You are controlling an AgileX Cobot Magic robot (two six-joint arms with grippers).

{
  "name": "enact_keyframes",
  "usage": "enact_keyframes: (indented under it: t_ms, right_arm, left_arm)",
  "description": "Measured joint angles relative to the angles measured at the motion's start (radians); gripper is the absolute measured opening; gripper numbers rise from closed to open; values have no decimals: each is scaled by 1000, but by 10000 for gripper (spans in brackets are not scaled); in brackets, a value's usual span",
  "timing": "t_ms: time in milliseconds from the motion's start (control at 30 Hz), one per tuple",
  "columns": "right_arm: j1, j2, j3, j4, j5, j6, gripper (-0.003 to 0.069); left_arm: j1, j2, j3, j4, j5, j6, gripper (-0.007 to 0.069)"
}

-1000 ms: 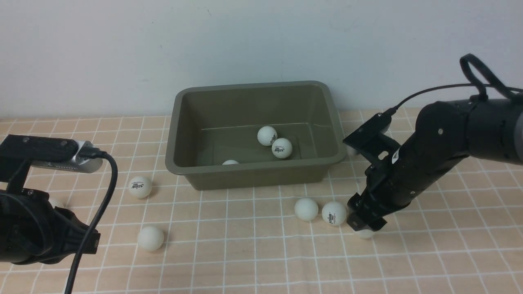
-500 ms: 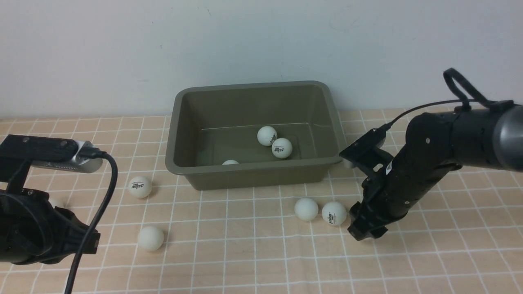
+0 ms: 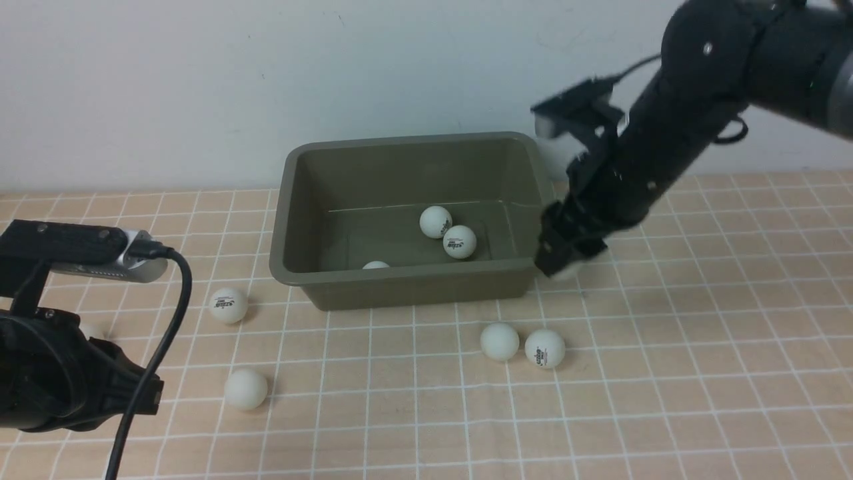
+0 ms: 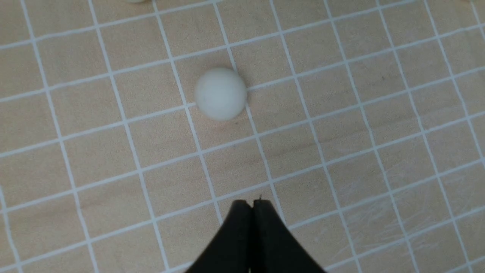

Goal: Put the table tennis balls into the box on the light coffee tablecloth.
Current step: 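Release the ping pong ball into the bin and lift the gripper away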

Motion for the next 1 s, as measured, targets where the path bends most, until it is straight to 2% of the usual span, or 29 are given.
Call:
enact_keyframes:
  t_ms: [200,533,667,800,1000]
  right_arm:
    - [0,89,-129,97,-164,5,354]
    - [1,242,-211,125,-173,61,354]
    - [1,244,-212,131,-185,39,389]
    - [1,259,-214,132,-191,32,497]
    - [1,261,-237,113,-140,30,524]
  left_arm:
    - [0,0,0,0,0,0,-68]
    - [0,0,0,0,4,3,-68]
    - [0,0,0,0,4,10,-68]
    - [0,0,0,0,7,15,-68]
    - [0,0,0,0,12,17,-68]
